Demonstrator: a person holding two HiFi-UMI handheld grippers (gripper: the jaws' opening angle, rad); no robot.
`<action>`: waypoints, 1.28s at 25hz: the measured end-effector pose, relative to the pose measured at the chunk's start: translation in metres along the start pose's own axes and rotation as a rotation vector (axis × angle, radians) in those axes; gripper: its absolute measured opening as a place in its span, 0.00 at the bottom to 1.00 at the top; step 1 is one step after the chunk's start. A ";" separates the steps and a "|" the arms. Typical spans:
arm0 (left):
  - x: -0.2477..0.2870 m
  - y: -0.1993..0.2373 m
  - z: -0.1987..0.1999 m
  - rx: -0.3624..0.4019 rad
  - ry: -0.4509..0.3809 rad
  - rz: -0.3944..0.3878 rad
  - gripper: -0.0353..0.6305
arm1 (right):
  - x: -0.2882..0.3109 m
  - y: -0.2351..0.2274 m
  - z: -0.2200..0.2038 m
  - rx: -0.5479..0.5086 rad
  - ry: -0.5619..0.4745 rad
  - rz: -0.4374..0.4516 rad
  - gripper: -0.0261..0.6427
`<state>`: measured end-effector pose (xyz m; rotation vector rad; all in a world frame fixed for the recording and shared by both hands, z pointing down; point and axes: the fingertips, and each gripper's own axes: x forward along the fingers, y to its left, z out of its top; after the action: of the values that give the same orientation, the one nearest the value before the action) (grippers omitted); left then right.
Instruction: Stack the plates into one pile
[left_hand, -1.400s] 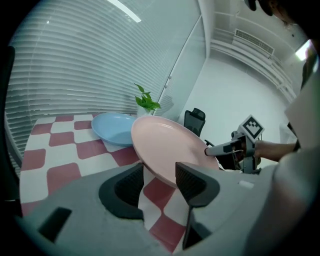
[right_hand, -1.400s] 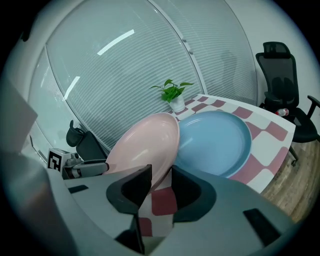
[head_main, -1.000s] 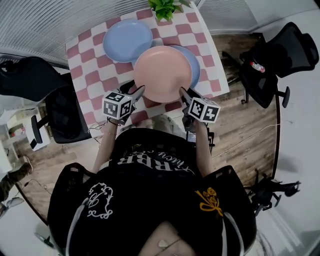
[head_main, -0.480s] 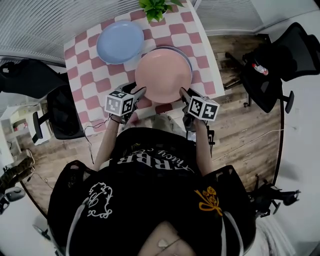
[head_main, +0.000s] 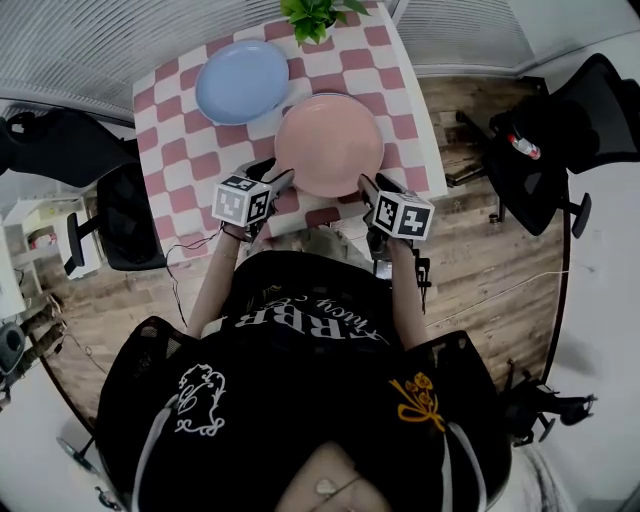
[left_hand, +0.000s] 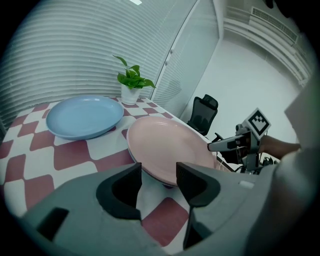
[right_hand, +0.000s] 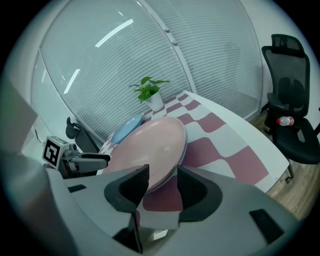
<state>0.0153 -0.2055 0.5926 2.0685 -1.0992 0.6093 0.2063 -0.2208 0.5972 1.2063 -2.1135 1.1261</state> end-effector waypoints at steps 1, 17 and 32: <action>-0.001 -0.001 0.001 -0.003 -0.008 0.001 0.37 | 0.000 0.000 0.002 -0.011 -0.001 -0.001 0.25; -0.070 0.054 0.023 -0.070 -0.159 0.136 0.37 | 0.012 0.047 0.080 -0.128 -0.097 0.130 0.26; -0.089 0.159 0.048 -0.185 -0.227 0.158 0.37 | 0.114 0.137 0.173 -0.399 -0.032 0.187 0.26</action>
<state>-0.1622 -0.2589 0.5596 1.9364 -1.4039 0.3377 0.0312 -0.3809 0.5221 0.8605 -2.3682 0.7083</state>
